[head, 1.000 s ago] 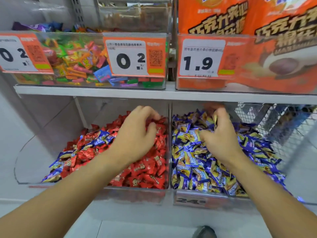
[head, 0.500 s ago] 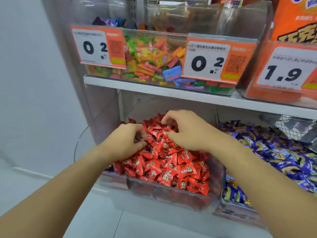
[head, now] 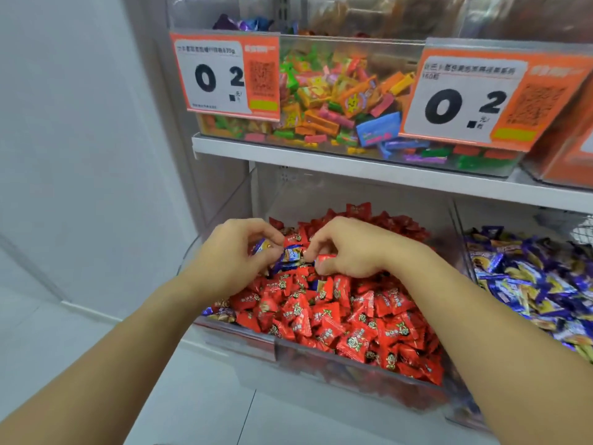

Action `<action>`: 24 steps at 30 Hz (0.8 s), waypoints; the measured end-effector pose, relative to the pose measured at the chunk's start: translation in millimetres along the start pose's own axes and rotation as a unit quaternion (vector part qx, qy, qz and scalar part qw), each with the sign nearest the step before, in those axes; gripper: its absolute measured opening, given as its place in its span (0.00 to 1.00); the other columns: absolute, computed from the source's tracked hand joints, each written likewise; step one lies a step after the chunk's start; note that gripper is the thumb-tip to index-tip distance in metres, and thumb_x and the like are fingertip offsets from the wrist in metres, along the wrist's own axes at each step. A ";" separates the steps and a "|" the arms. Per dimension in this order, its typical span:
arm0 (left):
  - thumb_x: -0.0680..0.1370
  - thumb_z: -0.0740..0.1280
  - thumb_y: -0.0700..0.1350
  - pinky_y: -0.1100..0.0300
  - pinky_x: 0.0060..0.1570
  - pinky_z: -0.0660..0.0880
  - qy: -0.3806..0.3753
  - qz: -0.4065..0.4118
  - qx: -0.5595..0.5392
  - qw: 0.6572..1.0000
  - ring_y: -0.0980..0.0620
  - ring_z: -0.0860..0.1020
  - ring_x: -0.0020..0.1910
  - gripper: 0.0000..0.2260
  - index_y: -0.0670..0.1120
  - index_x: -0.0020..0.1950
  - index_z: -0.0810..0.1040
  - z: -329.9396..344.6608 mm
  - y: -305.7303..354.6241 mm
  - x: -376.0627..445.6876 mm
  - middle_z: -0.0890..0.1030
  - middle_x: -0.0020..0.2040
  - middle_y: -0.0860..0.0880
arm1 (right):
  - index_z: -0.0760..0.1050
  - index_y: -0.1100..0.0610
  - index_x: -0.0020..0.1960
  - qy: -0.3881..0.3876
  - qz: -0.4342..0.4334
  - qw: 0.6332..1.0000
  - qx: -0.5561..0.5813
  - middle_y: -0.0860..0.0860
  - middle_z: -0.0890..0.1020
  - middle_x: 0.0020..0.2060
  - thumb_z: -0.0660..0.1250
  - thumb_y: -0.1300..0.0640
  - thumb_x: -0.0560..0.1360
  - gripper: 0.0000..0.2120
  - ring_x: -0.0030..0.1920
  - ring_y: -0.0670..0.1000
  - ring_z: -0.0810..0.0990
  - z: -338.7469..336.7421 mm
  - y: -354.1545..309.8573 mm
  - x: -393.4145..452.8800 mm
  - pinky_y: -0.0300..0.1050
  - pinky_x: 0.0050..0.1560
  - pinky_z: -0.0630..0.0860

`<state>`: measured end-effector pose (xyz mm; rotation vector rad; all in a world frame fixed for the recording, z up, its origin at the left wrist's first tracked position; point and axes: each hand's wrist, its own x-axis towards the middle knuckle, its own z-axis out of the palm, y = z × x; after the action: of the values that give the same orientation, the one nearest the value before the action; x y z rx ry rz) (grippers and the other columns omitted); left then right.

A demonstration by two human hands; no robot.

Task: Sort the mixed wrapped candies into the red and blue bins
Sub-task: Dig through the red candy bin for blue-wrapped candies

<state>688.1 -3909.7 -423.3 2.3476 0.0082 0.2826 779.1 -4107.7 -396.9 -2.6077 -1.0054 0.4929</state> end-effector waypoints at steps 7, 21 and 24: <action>0.80 0.61 0.38 0.56 0.34 0.75 0.044 -0.059 -0.008 0.997 0.50 0.78 0.35 0.08 0.49 0.49 0.77 9.1 11.1 25.0 0.79 0.42 0.47 | 0.82 0.49 0.55 0.016 0.017 0.996 0.082 0.44 0.85 0.43 0.73 0.51 0.75 0.09 0.46 0.46 0.84 -20.6 0.0 -0.4 0.44 0.53 0.79; 0.81 0.64 0.49 0.60 0.30 0.62 0.060 -0.008 0.152 0.987 0.51 0.72 0.33 0.14 0.45 0.38 0.70 8.1 -6.7 33.1 0.74 0.34 0.49 | 0.76 0.53 0.58 0.033 -0.023 0.999 0.021 0.48 0.81 0.47 0.75 0.53 0.74 0.14 0.49 0.50 0.81 6.6 -19.2 27.5 0.49 0.55 0.79; 0.81 0.63 0.47 0.59 0.30 0.69 0.099 0.001 0.147 0.984 0.50 0.76 0.33 0.08 0.46 0.45 0.73 2.0 -5.9 25.9 0.77 0.35 0.49 | 0.76 0.52 0.57 0.024 -0.014 0.999 0.016 0.48 0.81 0.50 0.76 0.50 0.72 0.17 0.51 0.51 0.80 13.1 -22.2 37.9 0.48 0.55 0.78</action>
<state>714.2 -3904.6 -423.6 2.6010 0.1545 0.5467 787.0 -4063.8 -407.7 -2.5618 -1.0098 0.4332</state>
